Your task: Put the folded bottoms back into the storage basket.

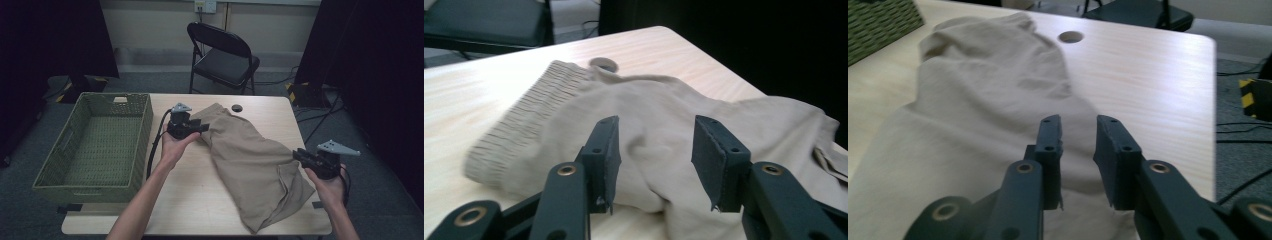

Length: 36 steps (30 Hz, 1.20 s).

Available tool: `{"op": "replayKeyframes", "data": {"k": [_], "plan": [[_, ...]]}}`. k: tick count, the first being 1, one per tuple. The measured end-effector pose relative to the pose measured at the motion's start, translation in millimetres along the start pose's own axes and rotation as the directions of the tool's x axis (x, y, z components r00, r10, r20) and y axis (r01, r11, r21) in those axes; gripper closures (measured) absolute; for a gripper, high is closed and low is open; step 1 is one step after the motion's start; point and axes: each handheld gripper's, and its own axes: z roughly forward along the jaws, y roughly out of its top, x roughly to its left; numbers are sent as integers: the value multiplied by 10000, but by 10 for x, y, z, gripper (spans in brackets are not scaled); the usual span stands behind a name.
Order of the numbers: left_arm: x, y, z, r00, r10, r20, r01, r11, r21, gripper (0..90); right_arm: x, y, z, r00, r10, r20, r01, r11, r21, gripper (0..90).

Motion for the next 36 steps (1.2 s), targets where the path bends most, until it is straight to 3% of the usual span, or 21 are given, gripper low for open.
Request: {"op": "replayKeyframes", "data": {"k": [3,4,5,7,12,15,17,18,19,22,25,27,29,30,31,36], "plan": [[-75,-82,20,9994,309,143,-312,9993,215,624,86,-29,-2,9997,-184,-177,186,9998,90,689],[-135,-154,50,9982,498,325,-509,9982,331,624,133,-47,-5,9992,-267,-284,270,9996,124,679],[-194,-240,91,9964,593,600,-622,9969,488,679,222,-105,-10,9979,-267,-590,277,9995,162,662],[-256,-329,142,9945,599,855,-648,9963,566,708,268,-161,-2,9965,-239,-805,264,9992,299,658],[-457,-570,365,9866,736,1459,-909,9891,1159,778,441,-380,50,9895,-710,-1258,822,9929,863,681],[-595,-708,522,9805,688,1840,-962,9848,1447,777,573,-495,151,9808,-1178,-1552,1393,9809,1361,686],[-662,-803,639,9801,798,1818,-1120,9782,1748,753,673,-545,242,9718,-1564,-1767,1860,9685,1655,683],[-662,-803,639,9801,798,1818,-1120,9782,1748,750,673,-545,242,9718,-1564,-1767,1860,9685,1655,683],[-704,-885,739,9781,1147,1737,-1518,9639,2186,748,754,-567,331,9651,-1755,-1942,2121,9592,1871,678],[-719,-970,811,9787,770,1905,-1184,9691,2165,737,826,-595,415,9568,-2046,-2067,2474,9461,2089,657],[-725,-992,815,9786,811,1891,-1205,9708,2073,736,858,-643,488,9514,-2272,-2080,2767,9270,2532,642],[-700,-984,801,9787,1043,1771,-1413,9673,2108,744,867,-659,515,9509,-2266,-2108,2796,9211,2710,610],[-664,-978,789,9819,962,1629,-1299,9689,2106,753,897,-678,546,9489,-2233,-2227,2833,9139,2908,595],[-642,-974,778,9824,962,1599,-1297,9680,2150,754,916,-688,554,9438,-2351,-2323,2970,9115,2844,593],[-624,-972,765,9824,1041,1552,-1366,9668,2160,754,937,-689,558,9439,-2247,-2421,2906,9132,2856,587],[-479,-977,689,9878,927,1249,-1175,9709,2086,757,1086,-681,629,9326,-2344,-2744,3073,9145,2632,581]]}}
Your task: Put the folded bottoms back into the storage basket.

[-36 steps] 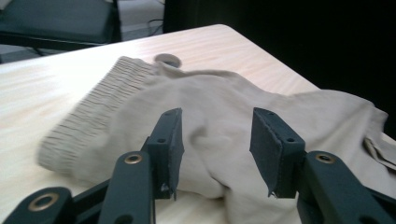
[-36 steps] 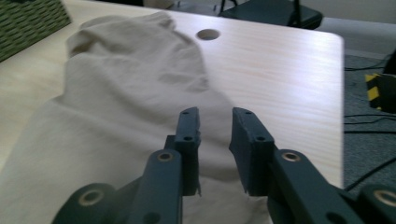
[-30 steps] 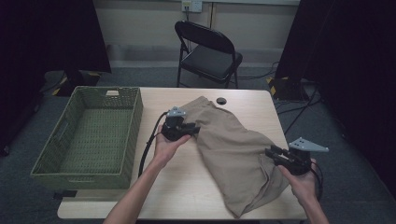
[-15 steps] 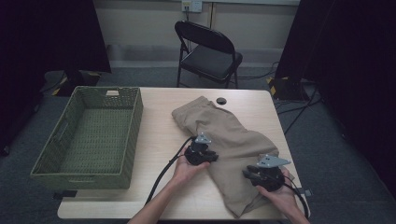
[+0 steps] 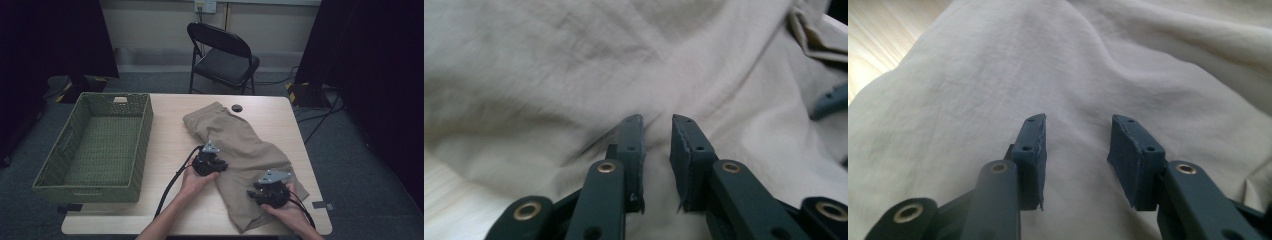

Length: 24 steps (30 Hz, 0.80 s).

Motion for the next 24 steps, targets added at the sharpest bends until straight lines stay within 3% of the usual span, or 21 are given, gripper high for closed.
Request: {"op": "replayKeyframes", "data": {"k": [5,7,11,14,16,17,18,20,21,24], "plan": [[141,-38,-111,9990,-261,-376,260,9997,-25,757,212,166,179,9986,-337,-412,329,9992,-217,558],[263,-77,-209,9970,-432,-647,429,9991,-62,757,307,241,258,9973,-443,-580,427,9987,-284,538],[390,-115,-318,9927,-265,-1178,263,9996,-30,757,509,407,414,9950,-612,-785,592,9979,-273,487],[489,-135,-390,9894,-375,-1400,374,9993,-29,757,668,559,530,9902,-817,-1136,813,9967,-84,453],[552,-154,-436,9880,-520,-1453,515,9986,-70,744,720,632,566,9848,-865,-1509,871,9962,-32,481],[579,-173,-457,9882,-722,-1349,706,9974,-168,729,733,663,568,9791,-852,-1849,852,9963,-79,480],[587,-182,-469,9883,-813,-1293,795,9966,-194,726,737,688,541,9770,-1018,-1872,1004,9948,-172,474],[571,-196,-482,9877,-1022,-1179,993,9946,-305,702,692,698,473,9750,-940,-2012,872,9953,-421,476],[546,-189,-498,9884,-839,-1262,830,9965,-123,686,640,699,427,9751,-859,-2045,762,9956,-552,479],[470,-163,-533,9901,-827,-1133,830,9965,-24,651,411,686,301,9852,-281,-1693,149,9968,-786,494]]}}
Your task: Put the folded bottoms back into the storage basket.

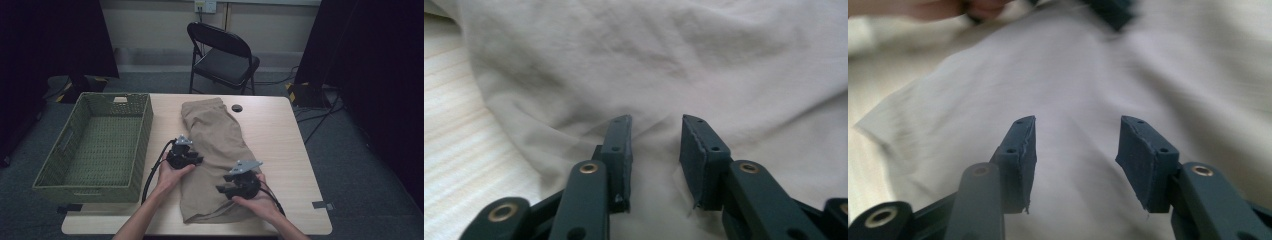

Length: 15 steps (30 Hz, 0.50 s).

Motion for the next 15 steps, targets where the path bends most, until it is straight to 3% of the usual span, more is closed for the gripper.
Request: {"op": "replayKeyframes", "data": {"k": [5,7,9,10,13,15], "plan": [[-171,63,-204,9973,542,491,-547,9985,75,642,-309,-65,-184,9965,644,529,-633,9977,-224,497],[-205,32,-275,9969,513,588,-524,9985,166,643,-371,-98,-205,9959,713,560,-706,9974,-153,490],[-216,-50,-321,9958,220,885,-242,9994,232,646,-401,-134,-188,9959,627,655,-632,9980,53,482],[-217,-73,-332,9955,350,877,-380,9987,328,648,-412,-156,-168,9952,594,781,-614,9979,228,468],[-184,-147,-342,9952,0,978,-34,9994,347,649,-444,-198,-124,9934,629,962,-671,9969,410,458],[-194,-201,-321,9961,172,870,-220,9983,539,649,-463,-210,-113,9929,719,948,-759,9964,388,463]]}}
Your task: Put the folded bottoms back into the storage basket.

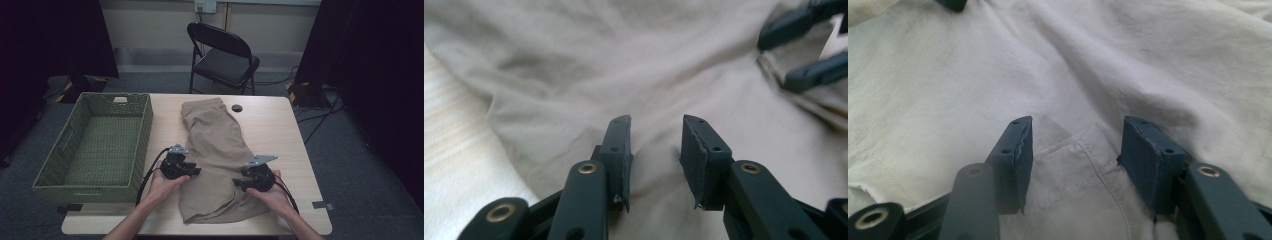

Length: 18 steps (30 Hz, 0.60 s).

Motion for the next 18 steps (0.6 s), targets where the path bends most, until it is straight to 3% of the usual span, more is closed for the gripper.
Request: {"op": "replayKeyframes", "data": {"k": [2,4,7,8,10,12,13,16,18], "plan": [[-11,-18,5,10000,58,-29,-57,9999,133,649,8,-8,15,9999,-81,-60,82,9999,96,468],[-56,-66,22,9978,579,-309,-559,9965,624,648,25,-18,39,9999,-94,-72,96,9997,218,467],[-46,-84,-38,9981,477,-383,-452,9970,633,585,57,-17,118,9997,-252,-53,254,9991,336,475],[-34,-105,-47,9972,618,-417,-588,9959,692,585,60,-18,135,9995,-307,-19,307,9987,400,483],[-12,-151,-52,9957,787,-486,-763,9959,487,590,90,-24,155,9979,-589,251,580,9977,361,544],[-6,-161,-48,9968,625,-491,-610,9976,329,591,114,-26,152,9972,-658,367,645,9973,357,608],[-11,-158,-48,9964,670,-526,-651,9972,371,590,120,-25,143,9966,-762,321,750,9965,382,700],[-14,-169,-46,9961,681,-560,-666,9974,269,589,142,-26,110,9967,-795,141,787,9958,475,802],[-11,-170,-51,9958,692,-606,-676,9973,290,589,149,-18,30,9979,-639,-41,640,9977,209,836]]}}
